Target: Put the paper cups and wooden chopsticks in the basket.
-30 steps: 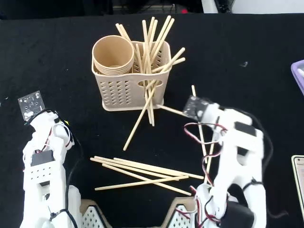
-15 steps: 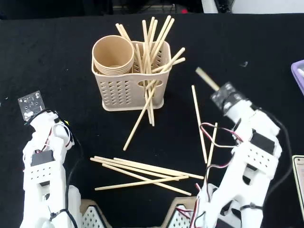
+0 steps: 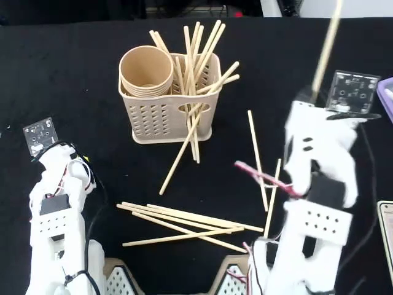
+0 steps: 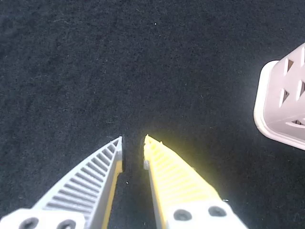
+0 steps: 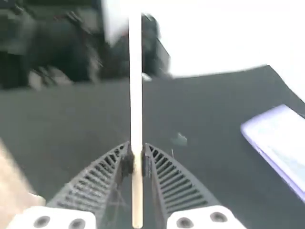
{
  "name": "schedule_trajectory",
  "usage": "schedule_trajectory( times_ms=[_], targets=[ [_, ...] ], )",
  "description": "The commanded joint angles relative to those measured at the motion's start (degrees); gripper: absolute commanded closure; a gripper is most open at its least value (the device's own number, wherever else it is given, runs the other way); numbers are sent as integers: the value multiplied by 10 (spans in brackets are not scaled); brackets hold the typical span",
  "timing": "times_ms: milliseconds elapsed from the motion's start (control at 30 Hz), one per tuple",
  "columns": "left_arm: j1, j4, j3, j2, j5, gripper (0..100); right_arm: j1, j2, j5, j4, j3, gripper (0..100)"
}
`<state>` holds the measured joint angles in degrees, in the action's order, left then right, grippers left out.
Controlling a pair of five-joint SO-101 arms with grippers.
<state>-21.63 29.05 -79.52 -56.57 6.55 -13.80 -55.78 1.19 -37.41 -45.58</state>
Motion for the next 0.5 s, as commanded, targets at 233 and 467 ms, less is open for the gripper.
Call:
schedule_trajectory(
  times_ms=[233,467],
  targets=[
    [-5,-11,7,-13,2,916,244,-55,-35,130,45,986],
    [-3,-9,7,-13,3,916,324,38,-58,309,15,986]
  ],
)
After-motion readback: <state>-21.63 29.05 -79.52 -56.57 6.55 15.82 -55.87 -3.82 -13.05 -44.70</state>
